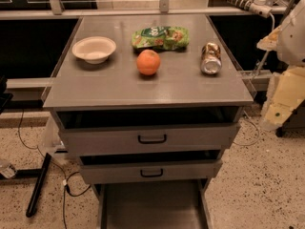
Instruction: Place orange into bottom drawer
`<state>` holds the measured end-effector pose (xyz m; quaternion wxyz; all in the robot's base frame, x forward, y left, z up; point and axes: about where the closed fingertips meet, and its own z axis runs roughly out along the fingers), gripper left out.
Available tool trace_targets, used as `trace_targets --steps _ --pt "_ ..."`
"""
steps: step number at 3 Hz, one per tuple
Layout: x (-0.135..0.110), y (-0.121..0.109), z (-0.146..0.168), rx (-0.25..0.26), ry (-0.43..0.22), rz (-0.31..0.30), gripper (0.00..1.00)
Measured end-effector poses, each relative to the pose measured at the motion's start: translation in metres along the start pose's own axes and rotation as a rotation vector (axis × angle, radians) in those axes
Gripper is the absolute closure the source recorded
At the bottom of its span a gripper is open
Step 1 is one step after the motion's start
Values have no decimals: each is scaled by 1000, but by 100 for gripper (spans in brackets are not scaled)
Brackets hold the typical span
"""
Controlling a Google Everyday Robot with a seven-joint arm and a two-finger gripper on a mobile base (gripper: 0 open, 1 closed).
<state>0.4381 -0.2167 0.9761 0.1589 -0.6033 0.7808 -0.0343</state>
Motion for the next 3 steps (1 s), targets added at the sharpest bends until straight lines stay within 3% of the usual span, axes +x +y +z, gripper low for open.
trace_targets --steps 2,3 --pt "-11 -10 1 16 -34 -17 0" --pt "-34 -30 9 36 -82 -54 0"
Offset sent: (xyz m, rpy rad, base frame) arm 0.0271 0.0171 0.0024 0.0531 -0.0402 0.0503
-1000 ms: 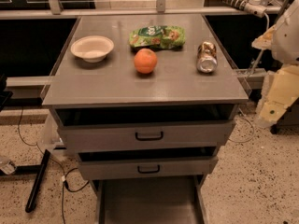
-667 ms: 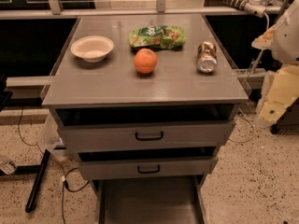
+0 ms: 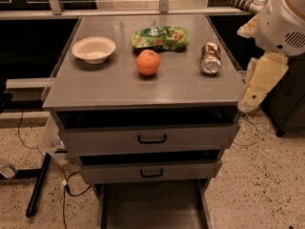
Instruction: Place orange into bottom drawer
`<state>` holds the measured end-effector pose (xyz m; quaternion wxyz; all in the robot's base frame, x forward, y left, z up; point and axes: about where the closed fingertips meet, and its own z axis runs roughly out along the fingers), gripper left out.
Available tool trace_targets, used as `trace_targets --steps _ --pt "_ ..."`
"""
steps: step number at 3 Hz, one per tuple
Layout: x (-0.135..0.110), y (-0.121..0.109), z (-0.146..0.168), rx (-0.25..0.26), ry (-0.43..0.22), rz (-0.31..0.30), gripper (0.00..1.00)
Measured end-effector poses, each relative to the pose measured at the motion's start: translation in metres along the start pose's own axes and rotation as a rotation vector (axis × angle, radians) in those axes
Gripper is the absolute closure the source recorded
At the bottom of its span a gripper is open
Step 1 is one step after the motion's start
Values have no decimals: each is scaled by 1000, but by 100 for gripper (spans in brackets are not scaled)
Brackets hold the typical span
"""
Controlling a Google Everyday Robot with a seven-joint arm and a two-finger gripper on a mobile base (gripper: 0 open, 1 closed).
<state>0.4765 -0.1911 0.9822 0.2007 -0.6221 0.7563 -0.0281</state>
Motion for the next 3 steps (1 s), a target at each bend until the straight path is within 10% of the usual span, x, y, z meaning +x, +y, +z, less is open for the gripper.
trace_targets --steps 3 --pt "-51 -60 21 25 -192 6 0"
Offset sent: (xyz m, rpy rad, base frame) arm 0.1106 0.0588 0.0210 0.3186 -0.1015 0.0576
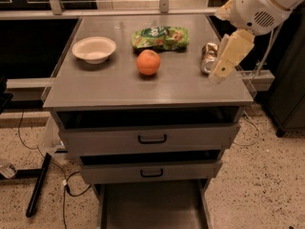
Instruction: Place orange into bottom drawer
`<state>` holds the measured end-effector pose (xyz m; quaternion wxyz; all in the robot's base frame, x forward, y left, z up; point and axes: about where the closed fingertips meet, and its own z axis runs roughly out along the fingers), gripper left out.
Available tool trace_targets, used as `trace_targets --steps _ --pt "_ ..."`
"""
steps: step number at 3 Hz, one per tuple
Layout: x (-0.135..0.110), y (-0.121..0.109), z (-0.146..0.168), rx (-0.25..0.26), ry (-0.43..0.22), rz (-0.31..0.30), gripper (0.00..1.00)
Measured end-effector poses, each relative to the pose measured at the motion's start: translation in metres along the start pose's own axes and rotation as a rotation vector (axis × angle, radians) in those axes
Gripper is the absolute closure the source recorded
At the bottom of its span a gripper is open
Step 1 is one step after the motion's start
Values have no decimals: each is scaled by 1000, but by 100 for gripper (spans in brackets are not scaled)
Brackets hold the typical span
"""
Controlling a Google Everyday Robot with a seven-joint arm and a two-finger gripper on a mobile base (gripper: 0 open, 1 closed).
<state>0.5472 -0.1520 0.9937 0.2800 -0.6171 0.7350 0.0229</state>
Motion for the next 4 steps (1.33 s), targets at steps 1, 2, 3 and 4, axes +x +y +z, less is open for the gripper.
trace_targets --steps 1,2,3,4 --pt "-9 -1 2 3 -34 -6 0" --pt "-33 -10 33 -11 -106 -19 0" --pt "-61 -29 73 -31 -212 -2 0" --pt "-75 -45 104 -55 -299 41 0"
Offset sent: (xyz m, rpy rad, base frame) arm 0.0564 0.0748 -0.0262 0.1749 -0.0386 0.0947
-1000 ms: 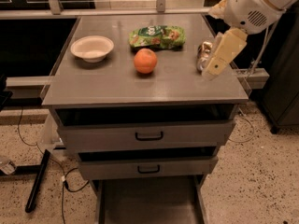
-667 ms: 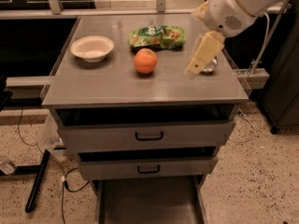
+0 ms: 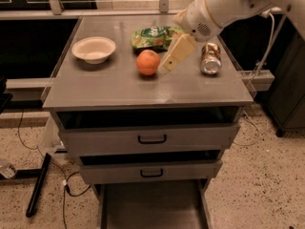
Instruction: Place orange into bottom drawer
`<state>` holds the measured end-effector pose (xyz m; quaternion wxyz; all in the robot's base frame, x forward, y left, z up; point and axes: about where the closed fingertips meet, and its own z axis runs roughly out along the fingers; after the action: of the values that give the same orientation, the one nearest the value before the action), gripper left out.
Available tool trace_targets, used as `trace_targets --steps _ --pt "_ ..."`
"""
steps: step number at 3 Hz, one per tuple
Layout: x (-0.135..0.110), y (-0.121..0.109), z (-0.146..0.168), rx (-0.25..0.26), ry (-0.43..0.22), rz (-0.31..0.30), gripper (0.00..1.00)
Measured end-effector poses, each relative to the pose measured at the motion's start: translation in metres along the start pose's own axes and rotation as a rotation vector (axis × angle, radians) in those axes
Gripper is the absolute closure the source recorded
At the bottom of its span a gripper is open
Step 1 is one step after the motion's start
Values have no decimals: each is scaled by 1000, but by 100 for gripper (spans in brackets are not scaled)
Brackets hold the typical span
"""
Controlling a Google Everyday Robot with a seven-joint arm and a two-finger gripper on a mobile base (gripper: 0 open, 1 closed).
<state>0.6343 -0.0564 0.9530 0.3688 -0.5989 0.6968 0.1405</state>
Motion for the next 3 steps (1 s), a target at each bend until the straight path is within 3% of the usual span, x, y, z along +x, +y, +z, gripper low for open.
trace_targets --steps 1,2,3 --pt "5 -12 25 2 -50 41 0" --pt "11 -22 48 28 -40 27 0" --pt "27 -35 67 69 12 5 0"
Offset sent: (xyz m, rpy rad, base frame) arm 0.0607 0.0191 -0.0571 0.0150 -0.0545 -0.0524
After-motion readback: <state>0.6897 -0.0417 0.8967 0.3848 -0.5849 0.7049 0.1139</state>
